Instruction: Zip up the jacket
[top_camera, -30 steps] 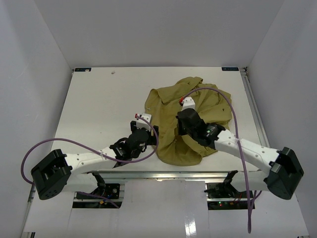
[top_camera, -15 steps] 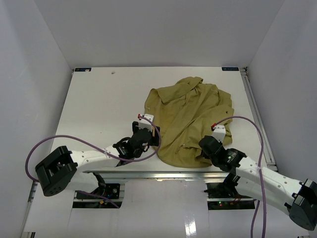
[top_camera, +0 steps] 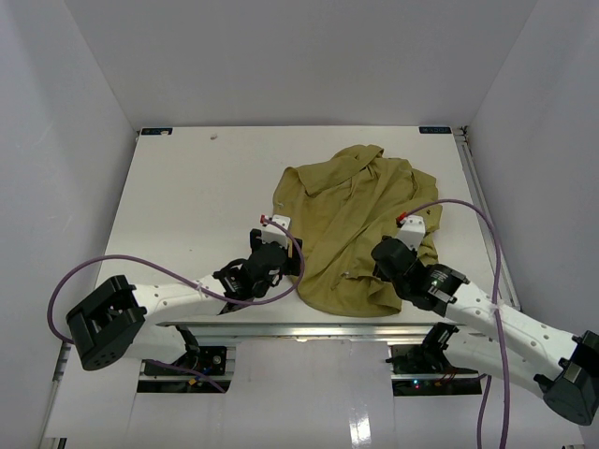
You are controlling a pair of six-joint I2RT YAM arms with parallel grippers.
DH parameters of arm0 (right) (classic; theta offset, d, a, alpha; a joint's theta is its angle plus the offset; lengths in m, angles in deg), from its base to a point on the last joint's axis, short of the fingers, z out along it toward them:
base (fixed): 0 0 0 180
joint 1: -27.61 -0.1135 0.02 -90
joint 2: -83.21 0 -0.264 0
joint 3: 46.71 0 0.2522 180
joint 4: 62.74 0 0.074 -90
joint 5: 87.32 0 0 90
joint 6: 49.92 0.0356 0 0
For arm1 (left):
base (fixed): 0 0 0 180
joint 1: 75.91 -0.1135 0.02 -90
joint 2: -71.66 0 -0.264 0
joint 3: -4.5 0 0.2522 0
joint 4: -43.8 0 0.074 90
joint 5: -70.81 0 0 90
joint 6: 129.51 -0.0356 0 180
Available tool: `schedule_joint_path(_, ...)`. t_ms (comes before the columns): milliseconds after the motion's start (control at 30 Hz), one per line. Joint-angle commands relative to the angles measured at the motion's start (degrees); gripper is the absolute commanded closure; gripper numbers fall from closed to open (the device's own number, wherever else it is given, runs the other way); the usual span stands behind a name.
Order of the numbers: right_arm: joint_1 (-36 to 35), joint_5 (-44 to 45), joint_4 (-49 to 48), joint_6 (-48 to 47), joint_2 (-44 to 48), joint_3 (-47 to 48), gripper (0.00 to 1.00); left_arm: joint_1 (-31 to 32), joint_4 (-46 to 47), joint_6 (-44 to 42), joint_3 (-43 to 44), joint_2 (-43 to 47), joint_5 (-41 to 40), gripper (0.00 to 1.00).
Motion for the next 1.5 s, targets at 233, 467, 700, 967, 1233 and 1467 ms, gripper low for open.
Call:
schedule_joint_path(233,-1.07,-9.3,-14.61,-7.33,-20.43,4.39,0.58,-0.15,0.25,-0.08,1.03,3.18,1.53,0.14)
schedule_joint_path(467,-0.98,-11.32,-16.66,-7.71,-28.14,4.53,0.57,-0.15,1.14,-0.26,-0.2,6.04,2.15,0.14)
schedule_joint_path(700,-0.13,-12.17,-19.59,-8.58,-30.59,4.2,0.58,-0.15,0.89,-0.34,0.06,5.68,1.88,0.14)
schedule_joint_path(967,0.52,-11.38,-20.17,-7.88,-31.29,2.85,0.6,-0.15,1.03,-0.34,0.1,5.48,1.82,0.14)
schedule_joint_path(1233,0.52,-12.99,-22.52,-9.02,-29.99,0.83,0.7,-0.15,0.85,-0.37,0.24,5.11,1.79,0.14)
schedule_joint_path(1467,0.87,-14.17,-22.62,-8.87,-30.93,1.07,0.69,-0.15,0.44,-0.34,0.59,4.59,1.46,0.14)
